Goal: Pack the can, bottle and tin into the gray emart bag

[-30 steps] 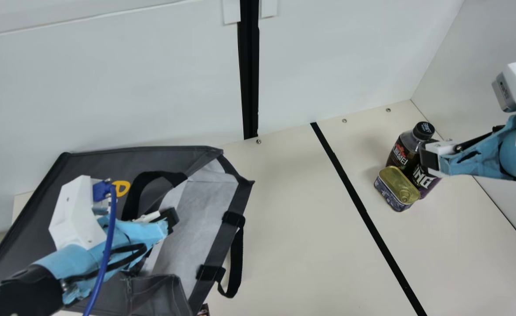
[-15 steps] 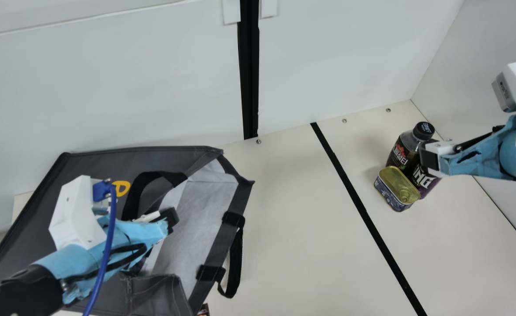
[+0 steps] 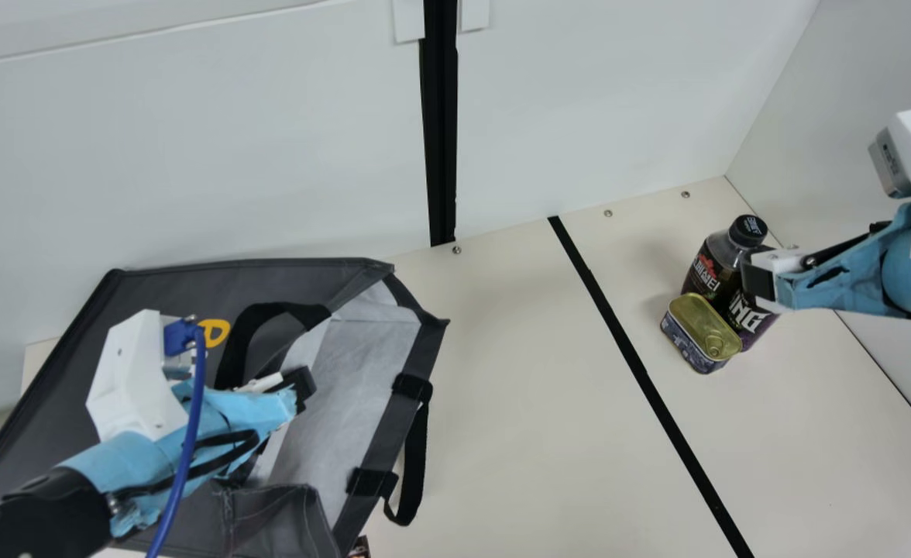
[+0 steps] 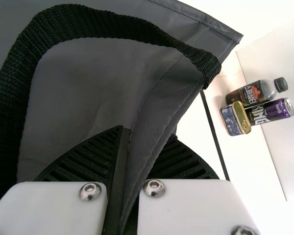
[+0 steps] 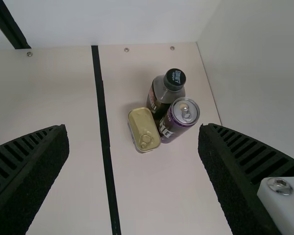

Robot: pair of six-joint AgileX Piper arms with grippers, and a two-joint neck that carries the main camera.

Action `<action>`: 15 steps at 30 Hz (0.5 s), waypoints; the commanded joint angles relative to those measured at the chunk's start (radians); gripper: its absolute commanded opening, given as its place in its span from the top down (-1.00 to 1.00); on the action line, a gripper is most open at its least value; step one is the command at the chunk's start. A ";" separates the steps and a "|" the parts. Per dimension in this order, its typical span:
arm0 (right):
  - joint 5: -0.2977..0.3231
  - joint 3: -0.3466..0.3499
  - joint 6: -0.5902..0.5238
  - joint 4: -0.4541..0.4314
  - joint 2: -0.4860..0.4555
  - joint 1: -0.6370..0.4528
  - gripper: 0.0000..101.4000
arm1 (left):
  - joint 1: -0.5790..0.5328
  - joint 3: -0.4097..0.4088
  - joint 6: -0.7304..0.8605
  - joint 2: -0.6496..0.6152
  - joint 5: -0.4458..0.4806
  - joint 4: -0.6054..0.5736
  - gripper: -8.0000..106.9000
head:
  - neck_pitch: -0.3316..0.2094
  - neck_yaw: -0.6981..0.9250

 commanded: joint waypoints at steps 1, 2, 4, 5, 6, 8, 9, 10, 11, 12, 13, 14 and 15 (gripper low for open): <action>0.000 -0.003 0.008 -0.006 0.004 0.007 -0.79 | 0.000 0.000 0.000 0.000 0.000 0.000 0.68 | -0.023 -0.002; 0.000 -0.005 0.010 -0.011 0.006 0.011 -0.79 | 0.000 0.000 0.000 0.000 0.000 0.000 0.68 | -0.023 -0.002; 0.001 -0.011 0.015 -0.022 0.012 0.017 -0.79 | 0.000 0.000 0.000 0.000 0.000 0.000 0.68 | -0.023 -0.002; 0.002 -0.014 0.016 -0.028 0.015 0.020 -0.79 | 0.000 0.000 0.000 0.000 0.000 0.000 0.68 | -0.023 -0.002; 0.002 -0.017 0.018 -0.034 0.019 0.023 -0.79 | 0.000 0.000 0.000 0.000 0.000 0.000 0.68 | -0.023 -0.002; 0.002 -0.024 0.020 -0.046 0.027 0.027 -0.79 | 0.000 0.000 0.000 0.000 0.000 0.000 0.68 | -0.023 -0.002; 0.002 -0.027 0.020 -0.051 0.032 0.028 -0.79 | 0.000 0.000 0.000 0.000 0.000 0.000 0.68 | -0.023 -0.002; 0.002 -0.031 0.021 -0.057 0.036 0.030 -0.79 | 0.000 0.000 0.000 0.000 0.000 0.000 0.68 | -0.023 -0.002; 0.002 -0.035 0.020 -0.061 0.041 0.030 -0.79 | 0.000 0.000 0.000 0.000 0.000 0.000 0.68 | -0.023 -0.002; 0.002 -0.038 0.018 -0.065 0.045 0.030 -0.79 | 0.000 0.000 0.000 0.000 0.000 0.000 0.68 | -0.023 -0.002; 0.002 -0.041 0.016 -0.070 0.050 0.030 -0.79 | 0.000 0.000 0.000 0.000 0.000 0.000 0.68 | -0.023 -0.002; 0.002 -0.043 0.013 -0.074 0.054 0.030 -0.79 | 0.000 0.000 0.000 0.000 0.000 0.000 0.68 | -0.023 -0.002; 0.002 -0.045 0.010 -0.077 0.059 0.029 -0.79 | 0.000 0.000 0.000 0.000 0.000 0.000 0.68 | -0.023 -0.002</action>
